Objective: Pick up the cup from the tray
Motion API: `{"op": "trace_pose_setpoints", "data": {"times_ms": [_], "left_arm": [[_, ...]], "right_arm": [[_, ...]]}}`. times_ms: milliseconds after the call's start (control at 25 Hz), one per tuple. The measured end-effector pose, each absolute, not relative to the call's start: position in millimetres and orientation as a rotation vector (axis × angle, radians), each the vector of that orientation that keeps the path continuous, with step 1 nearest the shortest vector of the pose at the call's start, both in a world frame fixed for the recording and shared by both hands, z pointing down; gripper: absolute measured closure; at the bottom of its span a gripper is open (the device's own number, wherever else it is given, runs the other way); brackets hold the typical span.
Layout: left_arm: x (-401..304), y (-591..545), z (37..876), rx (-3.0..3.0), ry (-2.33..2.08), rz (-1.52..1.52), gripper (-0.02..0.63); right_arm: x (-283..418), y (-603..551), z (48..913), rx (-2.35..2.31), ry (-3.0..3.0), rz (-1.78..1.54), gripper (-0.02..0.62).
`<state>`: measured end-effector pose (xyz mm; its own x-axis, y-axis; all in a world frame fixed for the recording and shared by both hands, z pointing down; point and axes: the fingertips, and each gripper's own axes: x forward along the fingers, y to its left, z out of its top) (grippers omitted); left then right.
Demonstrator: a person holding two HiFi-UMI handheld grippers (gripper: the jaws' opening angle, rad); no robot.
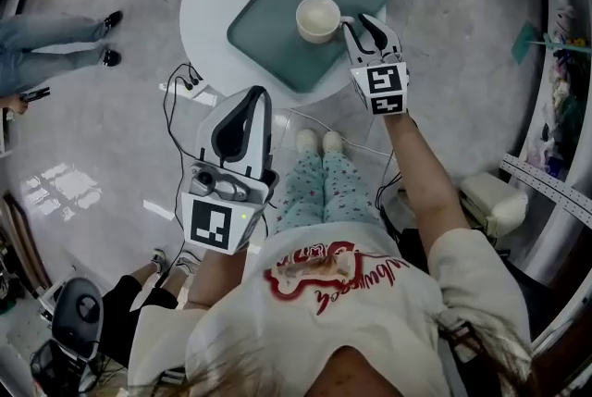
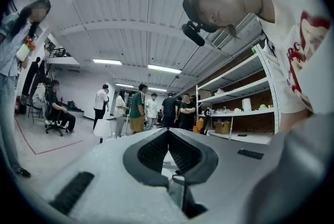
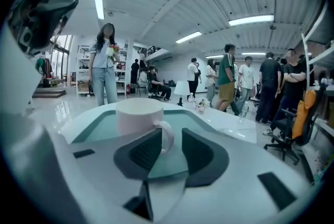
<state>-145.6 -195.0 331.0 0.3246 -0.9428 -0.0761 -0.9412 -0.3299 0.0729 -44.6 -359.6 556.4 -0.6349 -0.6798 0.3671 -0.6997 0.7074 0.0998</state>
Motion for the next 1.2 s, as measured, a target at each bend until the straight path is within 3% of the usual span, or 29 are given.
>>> {"op": "trace_pose_setpoints", "data": {"times_ms": [640, 1200], "left_arm": [[-151.3, -194.9, 342.0, 2.53, -1.795, -0.116, 0.592], [-129.1, -196.7, 286.7, 2.656, -1.801, -0.174, 0.592]], "right_arm": [[-60.8, -371.1, 531.3, 1.19, -2.659, 0.172, 0.546], [-26.9, -305.3, 350.6, 1.071, -2.801, 0.399, 0.546]]}}
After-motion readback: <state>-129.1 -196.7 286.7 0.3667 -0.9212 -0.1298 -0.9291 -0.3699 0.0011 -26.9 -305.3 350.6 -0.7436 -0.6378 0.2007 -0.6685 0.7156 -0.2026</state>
